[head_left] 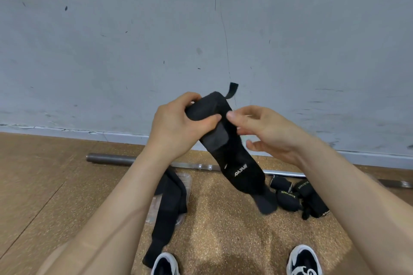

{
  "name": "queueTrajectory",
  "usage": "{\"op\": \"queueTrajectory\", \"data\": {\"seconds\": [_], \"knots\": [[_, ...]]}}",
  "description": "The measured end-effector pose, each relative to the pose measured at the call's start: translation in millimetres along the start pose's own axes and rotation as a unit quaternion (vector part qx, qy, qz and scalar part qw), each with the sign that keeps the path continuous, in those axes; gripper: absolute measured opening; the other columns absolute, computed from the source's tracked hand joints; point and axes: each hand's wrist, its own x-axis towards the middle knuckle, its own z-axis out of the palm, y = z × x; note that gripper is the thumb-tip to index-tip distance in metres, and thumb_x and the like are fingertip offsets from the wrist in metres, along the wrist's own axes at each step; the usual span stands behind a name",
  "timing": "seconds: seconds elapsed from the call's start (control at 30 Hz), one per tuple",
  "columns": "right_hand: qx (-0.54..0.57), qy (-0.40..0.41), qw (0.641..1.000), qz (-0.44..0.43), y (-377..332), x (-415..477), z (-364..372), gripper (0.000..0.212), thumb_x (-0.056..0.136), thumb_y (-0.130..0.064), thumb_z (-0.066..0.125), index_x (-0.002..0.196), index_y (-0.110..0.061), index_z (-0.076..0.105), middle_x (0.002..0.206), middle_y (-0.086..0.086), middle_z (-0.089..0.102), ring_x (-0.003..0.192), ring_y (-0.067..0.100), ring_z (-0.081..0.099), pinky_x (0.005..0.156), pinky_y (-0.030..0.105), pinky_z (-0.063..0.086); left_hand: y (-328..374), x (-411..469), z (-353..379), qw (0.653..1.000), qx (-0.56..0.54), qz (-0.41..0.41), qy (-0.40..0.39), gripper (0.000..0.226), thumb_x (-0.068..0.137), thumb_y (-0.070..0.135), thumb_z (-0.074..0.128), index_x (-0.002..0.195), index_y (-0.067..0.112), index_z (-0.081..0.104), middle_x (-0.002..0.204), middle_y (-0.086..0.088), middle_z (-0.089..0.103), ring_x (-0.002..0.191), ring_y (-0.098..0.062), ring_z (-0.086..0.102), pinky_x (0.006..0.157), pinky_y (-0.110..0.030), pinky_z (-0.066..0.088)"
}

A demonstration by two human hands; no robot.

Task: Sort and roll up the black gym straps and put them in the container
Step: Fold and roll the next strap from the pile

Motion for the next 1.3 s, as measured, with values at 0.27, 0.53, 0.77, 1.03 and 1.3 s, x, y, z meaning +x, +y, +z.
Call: {"op": "queueTrajectory", "data": {"seconds": [0.27, 0.53, 0.77, 1.03, 1.3], "knots": [[-0.052, 0.003, 0.996, -0.076, 10.6, 5.2, 14.6, 0.035, 0.082, -0.035, 0.079, 0.109, -0.024, 0.059, 0.108, 0.0, 0.071, 0.097, 0.013, 0.071, 0.081, 0.034, 0.06, -0.5, 4.8, 1.6, 0.997, -0.025, -0.075, 0.001, 0.031, 0.082, 0.056, 0.069, 0.082, 0.025, 0.064, 0.076, 0.008, 0.067, 0.071, -0.009, 0.064, 0.063, -0.028, 0.048], [-0.18, 0.085, 0.959, -0.201, 8.5, -3.4, 23.0, 0.069, 0.071, -0.052, 0.082, 0.123, -0.04, 0.037, 0.113, -0.01, 0.05, 0.102, 0.008, 0.057, 0.083, 0.029, 0.052, -9.6, 5.7, 5.2, 0.991, -0.061, -0.119, -0.012, 0.043, 0.09, 0.057, 0.058, 0.086, 0.015, 0.055, 0.081, 0.001, 0.064, 0.078, -0.02, 0.064, 0.074, -0.045, 0.053], [-0.026, 0.011, 0.99, -0.14, 0.8, -2.5, 13.8, 0.037, 0.079, -0.039, 0.076, 0.098, -0.02, 0.05, 0.086, -0.002, 0.069, 0.069, 0.005, 0.063, 0.063, 0.018, 0.047, -5.1, 2.0, 4.4, 0.942, -0.294, -0.119, -0.11, 0.029, 0.096, 0.036, 0.059, 0.12, 0.021, 0.065, 0.102, 0.001, 0.073, 0.089, -0.014, 0.07, 0.074, -0.034, 0.058], [-0.059, 0.095, 0.983, -0.148, -8.6, 1.0, -7.6, 0.076, 0.068, -0.07, 0.062, 0.132, -0.034, 0.043, 0.139, -0.007, 0.05, 0.127, 0.008, 0.051, 0.096, 0.03, 0.046, -4.4, -0.6, -5.0, 0.928, -0.265, -0.083, -0.249, 0.043, 0.07, 0.023, 0.082, 0.109, 0.014, 0.065, 0.088, -0.001, 0.074, 0.081, -0.016, 0.071, 0.072, -0.027, 0.058], [-0.084, -0.193, 0.977, -0.019, 1.5, -4.2, 5.0, 0.036, 0.085, -0.043, 0.065, 0.103, -0.012, 0.071, 0.086, 0.009, 0.072, 0.08, 0.018, 0.07, 0.072, 0.031, 0.056, -0.1, -1.9, -9.0, 0.947, -0.111, -0.069, -0.294, 0.08, 0.049, 0.036, 0.094, 0.115, 0.041, 0.049, 0.102, -0.012, 0.068, 0.083, -0.023, 0.069, 0.081, -0.041, 0.059]]}}
